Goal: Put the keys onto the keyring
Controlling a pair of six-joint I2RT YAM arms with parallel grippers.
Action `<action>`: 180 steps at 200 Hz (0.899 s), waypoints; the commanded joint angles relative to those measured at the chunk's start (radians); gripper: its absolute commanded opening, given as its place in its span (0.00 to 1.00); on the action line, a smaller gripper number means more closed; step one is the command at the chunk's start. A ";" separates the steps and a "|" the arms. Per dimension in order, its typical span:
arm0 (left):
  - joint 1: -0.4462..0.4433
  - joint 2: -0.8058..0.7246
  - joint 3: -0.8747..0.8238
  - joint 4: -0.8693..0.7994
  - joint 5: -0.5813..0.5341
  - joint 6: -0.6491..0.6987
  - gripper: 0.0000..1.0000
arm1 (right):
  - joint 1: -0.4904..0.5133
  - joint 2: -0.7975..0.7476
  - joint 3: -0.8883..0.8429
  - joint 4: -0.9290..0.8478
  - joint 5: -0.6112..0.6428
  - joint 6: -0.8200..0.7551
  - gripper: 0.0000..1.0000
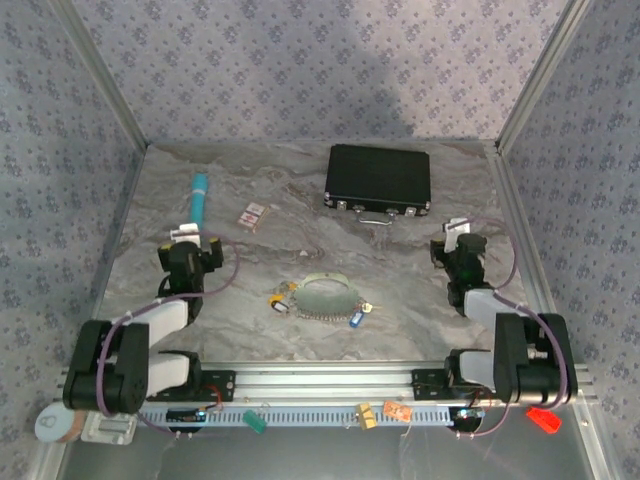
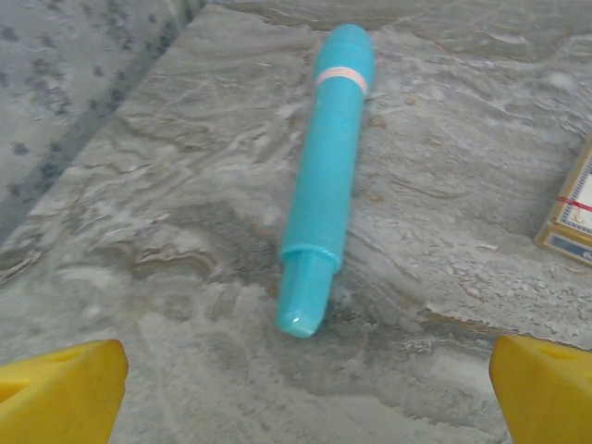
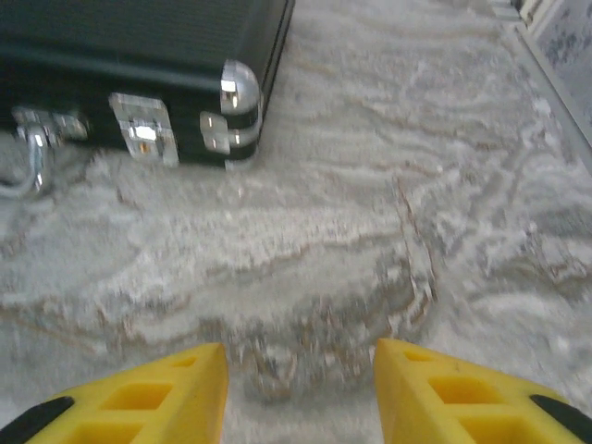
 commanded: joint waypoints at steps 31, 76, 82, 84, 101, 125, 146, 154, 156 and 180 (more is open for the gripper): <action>0.045 0.319 0.022 0.486 0.172 0.078 1.00 | -0.008 0.261 -0.016 0.430 -0.155 0.014 0.44; 0.086 0.299 0.130 0.240 0.085 -0.012 1.00 | -0.024 0.253 0.082 0.219 -0.055 0.072 0.52; 0.072 0.307 0.117 0.279 0.075 0.003 1.00 | -0.024 0.259 0.078 0.242 -0.056 0.073 0.53; 0.067 0.306 0.118 0.277 0.074 0.009 1.00 | -0.024 0.260 0.077 0.243 -0.055 0.073 0.53; 0.076 0.302 0.132 0.240 0.107 0.010 1.00 | -0.024 0.259 0.078 0.235 -0.055 0.073 0.55; 0.085 0.299 0.139 0.219 0.129 0.004 1.00 | -0.024 0.258 0.079 0.232 -0.054 0.072 0.56; 0.105 0.301 0.155 0.192 0.185 -0.001 1.00 | -0.024 0.257 0.080 0.231 -0.054 0.072 0.59; 0.106 0.303 0.155 0.191 0.187 -0.001 1.00 | -0.023 0.258 0.080 0.231 -0.054 0.072 0.61; 0.106 0.302 0.155 0.190 0.187 0.000 1.00 | -0.023 0.258 0.080 0.231 -0.054 0.073 0.62; 0.106 0.301 0.155 0.188 0.227 0.015 1.00 | -0.021 0.256 0.079 0.231 -0.047 0.070 0.99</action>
